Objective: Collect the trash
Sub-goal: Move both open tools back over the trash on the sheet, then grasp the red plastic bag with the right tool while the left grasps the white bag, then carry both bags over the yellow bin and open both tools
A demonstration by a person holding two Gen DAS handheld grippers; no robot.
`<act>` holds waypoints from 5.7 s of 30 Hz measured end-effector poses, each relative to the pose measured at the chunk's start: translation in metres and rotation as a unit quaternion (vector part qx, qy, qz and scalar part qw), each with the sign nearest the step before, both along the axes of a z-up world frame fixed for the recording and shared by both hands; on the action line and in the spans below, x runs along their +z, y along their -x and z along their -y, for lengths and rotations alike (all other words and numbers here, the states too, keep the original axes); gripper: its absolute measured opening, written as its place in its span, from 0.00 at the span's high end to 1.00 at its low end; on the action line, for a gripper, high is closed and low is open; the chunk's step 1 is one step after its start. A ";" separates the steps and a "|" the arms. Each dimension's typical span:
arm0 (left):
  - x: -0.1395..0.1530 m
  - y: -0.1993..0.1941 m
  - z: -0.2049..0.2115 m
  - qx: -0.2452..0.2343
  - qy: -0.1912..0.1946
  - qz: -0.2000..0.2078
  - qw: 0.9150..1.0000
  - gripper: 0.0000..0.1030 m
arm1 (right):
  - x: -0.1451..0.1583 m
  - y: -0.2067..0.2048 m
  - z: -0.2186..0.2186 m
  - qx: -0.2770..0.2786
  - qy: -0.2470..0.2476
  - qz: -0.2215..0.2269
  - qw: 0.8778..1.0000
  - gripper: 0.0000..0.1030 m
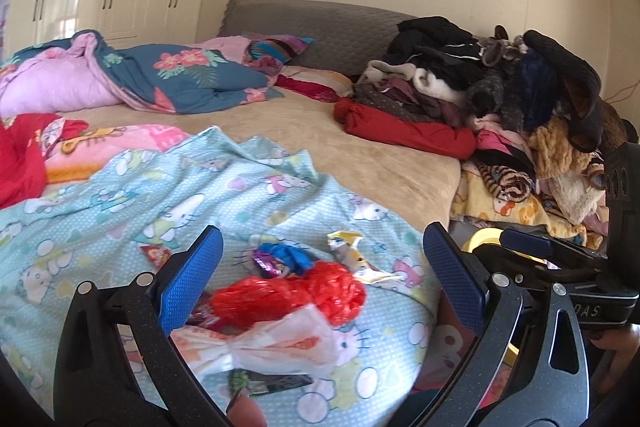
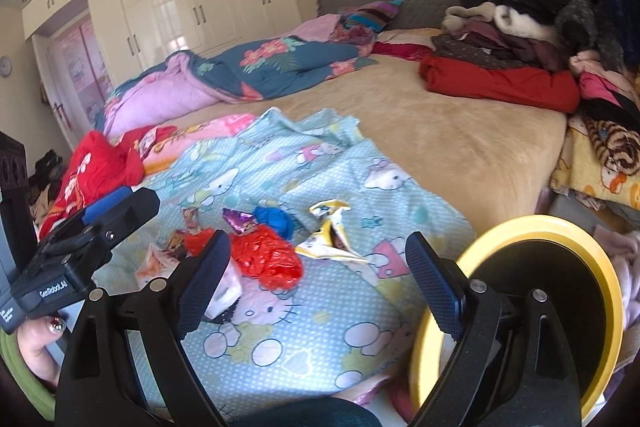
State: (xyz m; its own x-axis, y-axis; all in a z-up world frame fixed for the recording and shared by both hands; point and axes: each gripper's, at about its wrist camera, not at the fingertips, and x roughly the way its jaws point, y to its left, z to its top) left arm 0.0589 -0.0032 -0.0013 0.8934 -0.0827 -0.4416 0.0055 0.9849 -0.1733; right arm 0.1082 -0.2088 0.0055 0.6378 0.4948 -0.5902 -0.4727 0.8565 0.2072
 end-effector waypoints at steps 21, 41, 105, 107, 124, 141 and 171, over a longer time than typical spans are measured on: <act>-0.035 0.008 -0.076 0.057 0.000 -0.052 0.997 0.10 | -0.029 -0.030 -0.075 0.075 0.067 -0.025 0.995 0.16; -0.099 0.010 -0.116 0.048 0.102 -0.161 0.980 0.19 | -0.086 -0.058 -0.128 0.145 0.160 -0.077 0.973 0.56; 0.032 0.001 -0.003 -0.088 0.071 -0.016 0.993 0.88 | 0.042 -0.022 0.045 -0.033 -0.048 0.034 0.998 0.84; 0.033 0.000 0.003 -0.094 0.070 -0.014 0.993 0.88 | 0.042 -0.021 0.053 -0.042 -0.049 0.035 0.997 0.84; 0.039 -0.009 0.074 -0.168 0.042 -0.010 0.985 0.88 | 0.041 -0.005 0.134 -0.124 -0.055 0.045 0.990 0.84; 0.023 -0.012 0.130 -0.227 0.019 -0.032 0.973 0.88 | 0.026 0.008 0.210 -0.204 -0.068 0.034 0.976 0.84; -0.045 -0.032 0.205 -0.284 -0.030 -0.106 0.952 0.87 | -0.034 0.000 0.255 -0.262 -0.062 -0.041 0.962 0.84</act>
State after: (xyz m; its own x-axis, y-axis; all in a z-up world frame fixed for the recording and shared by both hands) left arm 0.0914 -0.2077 -0.0462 0.6017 -0.4950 -0.6268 0.5117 0.8415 -0.1734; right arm 0.1082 -0.4638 -0.0285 0.7731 0.1881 -0.6058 0.0391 0.9391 0.3414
